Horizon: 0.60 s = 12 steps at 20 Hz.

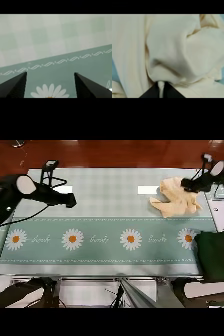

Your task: Fold the shirts.

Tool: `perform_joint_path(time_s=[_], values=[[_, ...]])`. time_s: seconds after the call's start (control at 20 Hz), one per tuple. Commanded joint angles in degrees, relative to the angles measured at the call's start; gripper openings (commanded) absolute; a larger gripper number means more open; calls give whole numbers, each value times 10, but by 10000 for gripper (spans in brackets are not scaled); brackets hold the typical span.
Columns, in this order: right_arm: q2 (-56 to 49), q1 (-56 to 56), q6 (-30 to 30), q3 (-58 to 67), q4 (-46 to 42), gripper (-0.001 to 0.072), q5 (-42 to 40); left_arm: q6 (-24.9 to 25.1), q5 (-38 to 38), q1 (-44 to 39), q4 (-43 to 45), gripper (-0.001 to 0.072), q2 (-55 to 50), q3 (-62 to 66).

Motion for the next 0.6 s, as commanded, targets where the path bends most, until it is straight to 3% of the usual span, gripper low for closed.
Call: perform_joint_path(time_s=[0.0, 0.3, 0.55], values=[[101, 14, -32, 99, 67, 21, -2, -7, -70, 29, -6, 703, 94, -33], [258, 107, -86, 210, 77, 21, -3, -29, 51, 10, -132, 703, 344, -233], [297, 223, -90, 223, 77, 21, 101, -70, 54, 10, -134, 703, 410, -305]])
